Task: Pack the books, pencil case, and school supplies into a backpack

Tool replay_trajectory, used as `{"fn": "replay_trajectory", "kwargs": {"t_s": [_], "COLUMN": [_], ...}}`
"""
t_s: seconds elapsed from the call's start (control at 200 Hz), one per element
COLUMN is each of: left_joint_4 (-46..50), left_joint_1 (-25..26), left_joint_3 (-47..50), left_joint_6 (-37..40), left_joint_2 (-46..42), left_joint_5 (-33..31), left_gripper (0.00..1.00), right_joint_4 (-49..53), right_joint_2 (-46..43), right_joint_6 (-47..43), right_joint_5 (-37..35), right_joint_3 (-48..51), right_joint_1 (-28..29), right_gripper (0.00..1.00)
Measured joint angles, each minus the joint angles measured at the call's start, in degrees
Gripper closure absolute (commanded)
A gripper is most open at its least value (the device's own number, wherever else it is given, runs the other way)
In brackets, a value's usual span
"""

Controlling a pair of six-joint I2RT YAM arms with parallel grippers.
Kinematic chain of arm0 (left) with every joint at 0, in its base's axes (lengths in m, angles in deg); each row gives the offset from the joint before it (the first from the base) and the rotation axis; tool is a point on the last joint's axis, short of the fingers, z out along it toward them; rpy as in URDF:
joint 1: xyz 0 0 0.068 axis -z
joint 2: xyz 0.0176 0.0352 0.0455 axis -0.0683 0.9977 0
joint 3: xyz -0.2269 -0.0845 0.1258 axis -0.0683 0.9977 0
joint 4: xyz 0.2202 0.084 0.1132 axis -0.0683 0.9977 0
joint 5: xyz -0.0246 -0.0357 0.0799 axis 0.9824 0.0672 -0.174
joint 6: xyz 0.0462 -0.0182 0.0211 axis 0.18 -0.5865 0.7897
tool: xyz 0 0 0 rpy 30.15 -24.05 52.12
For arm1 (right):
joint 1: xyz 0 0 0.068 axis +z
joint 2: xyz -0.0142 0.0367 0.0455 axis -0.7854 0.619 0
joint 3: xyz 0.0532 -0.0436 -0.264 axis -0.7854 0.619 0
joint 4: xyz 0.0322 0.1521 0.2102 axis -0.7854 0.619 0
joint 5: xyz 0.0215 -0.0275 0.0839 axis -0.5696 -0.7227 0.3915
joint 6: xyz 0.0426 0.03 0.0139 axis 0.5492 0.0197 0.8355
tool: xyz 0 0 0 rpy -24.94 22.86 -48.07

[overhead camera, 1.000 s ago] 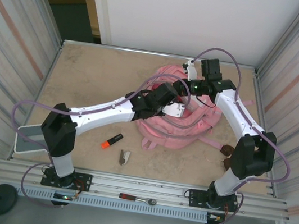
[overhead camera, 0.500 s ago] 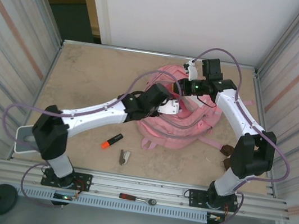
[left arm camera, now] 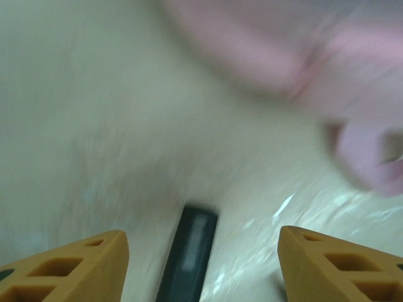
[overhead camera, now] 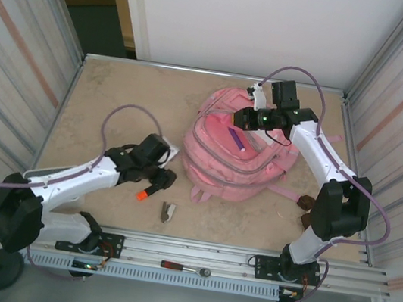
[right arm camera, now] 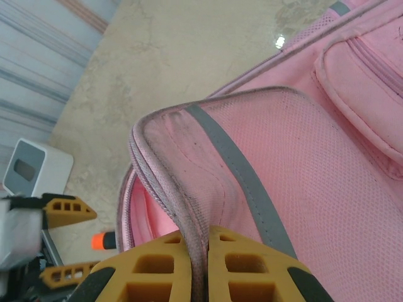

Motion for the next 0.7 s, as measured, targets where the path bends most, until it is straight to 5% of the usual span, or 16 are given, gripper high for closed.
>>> {"fn": "replay_trajectory", "kwargs": {"t_s": [0.341, 0.701], "left_joint_4": [3.08, 3.82], "left_joint_1": [-0.52, -0.55], "left_joint_3": [2.12, 0.68], "left_joint_6": [-9.33, -12.04], "left_joint_2": [5.84, 13.49], "left_joint_5": [1.33, -1.46], "left_gripper": [0.25, 0.57], "right_joint_4": [-0.20, -0.37], "right_joint_2": [0.00, 0.00], "right_joint_6": [0.00, 0.00], "right_joint_5": [0.00, 0.20], "right_joint_3": [0.11, 0.66], "right_joint_1": [0.00, -0.02], "right_gripper": [0.99, 0.99]}}
